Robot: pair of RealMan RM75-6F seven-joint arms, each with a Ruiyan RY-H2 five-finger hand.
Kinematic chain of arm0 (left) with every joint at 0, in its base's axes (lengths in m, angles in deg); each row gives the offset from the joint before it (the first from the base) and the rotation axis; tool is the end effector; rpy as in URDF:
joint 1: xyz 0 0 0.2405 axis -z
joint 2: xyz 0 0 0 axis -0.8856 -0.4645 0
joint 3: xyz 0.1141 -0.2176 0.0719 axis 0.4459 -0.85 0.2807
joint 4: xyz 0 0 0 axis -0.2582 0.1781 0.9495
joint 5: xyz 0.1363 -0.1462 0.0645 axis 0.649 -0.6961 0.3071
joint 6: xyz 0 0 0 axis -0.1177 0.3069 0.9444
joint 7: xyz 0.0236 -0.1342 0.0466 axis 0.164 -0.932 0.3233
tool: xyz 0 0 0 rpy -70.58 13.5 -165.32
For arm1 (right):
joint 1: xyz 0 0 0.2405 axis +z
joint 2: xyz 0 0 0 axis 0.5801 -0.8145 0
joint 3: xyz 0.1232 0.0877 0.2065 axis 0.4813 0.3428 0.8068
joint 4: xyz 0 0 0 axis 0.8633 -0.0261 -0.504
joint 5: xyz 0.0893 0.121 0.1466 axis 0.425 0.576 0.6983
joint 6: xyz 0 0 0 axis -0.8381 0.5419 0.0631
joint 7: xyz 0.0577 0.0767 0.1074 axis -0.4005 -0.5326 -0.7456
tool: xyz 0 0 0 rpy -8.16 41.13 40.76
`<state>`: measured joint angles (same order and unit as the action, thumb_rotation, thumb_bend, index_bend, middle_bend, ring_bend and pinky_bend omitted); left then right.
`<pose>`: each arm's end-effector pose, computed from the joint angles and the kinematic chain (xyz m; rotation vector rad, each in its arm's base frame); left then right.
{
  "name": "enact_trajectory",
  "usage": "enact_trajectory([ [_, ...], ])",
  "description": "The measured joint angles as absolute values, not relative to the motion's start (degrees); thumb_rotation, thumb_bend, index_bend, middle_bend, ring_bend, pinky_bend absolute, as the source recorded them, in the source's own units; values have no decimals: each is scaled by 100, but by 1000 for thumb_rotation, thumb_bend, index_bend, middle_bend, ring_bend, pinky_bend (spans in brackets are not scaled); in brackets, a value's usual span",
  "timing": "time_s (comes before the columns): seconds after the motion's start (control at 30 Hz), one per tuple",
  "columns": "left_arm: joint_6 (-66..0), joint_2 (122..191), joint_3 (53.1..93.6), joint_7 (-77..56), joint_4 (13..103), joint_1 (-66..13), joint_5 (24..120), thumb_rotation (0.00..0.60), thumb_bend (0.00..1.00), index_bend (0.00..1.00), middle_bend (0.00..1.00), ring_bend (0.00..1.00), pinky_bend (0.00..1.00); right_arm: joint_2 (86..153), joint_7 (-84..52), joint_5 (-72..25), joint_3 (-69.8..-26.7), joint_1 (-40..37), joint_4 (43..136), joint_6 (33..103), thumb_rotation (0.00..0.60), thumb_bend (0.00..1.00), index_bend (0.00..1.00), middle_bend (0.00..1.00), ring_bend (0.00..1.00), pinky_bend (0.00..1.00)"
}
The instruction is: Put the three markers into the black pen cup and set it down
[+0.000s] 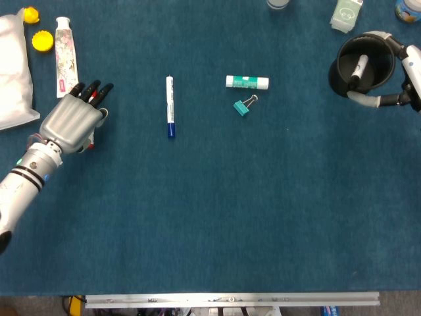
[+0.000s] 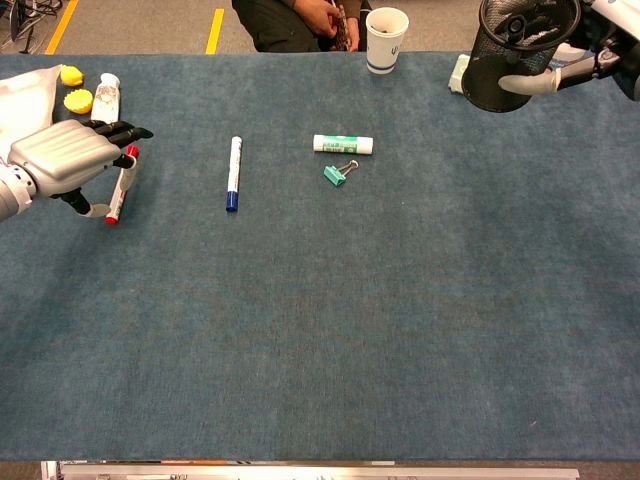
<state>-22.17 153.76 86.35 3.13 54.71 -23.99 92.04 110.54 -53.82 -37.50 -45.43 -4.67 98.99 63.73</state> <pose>-0.2721 0.3318 0.0306 -2.0746 -0.5650 -0.5016 -0.2230 -0.3439 0.0911 1.3441 -1.5535 1.4737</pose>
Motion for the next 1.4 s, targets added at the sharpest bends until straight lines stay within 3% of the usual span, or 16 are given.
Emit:
enact_trajectory([
  [0.37,-2953,15597,9215,-1554,3870,-2320,10901,600,220,465,27,0,136,11078,-5204,-3665,-4509,-454,9977,6342,600,162,376,355,276,295],
  [0.97,-3663,16338,9667,-2395,2079,-2328,11730,600,220,465,22,0,134,11157,-4973,-3514,-4467,-455,9978,6282,600,162,376,355,276,295],
  [1.4,-3833,16447,9889,-2620,1488,-2276,11975,600,220,463,22,0,129,11151,-4910,-3464,-4427,-467,9993,6262,600,162,376,355,276,295],
])
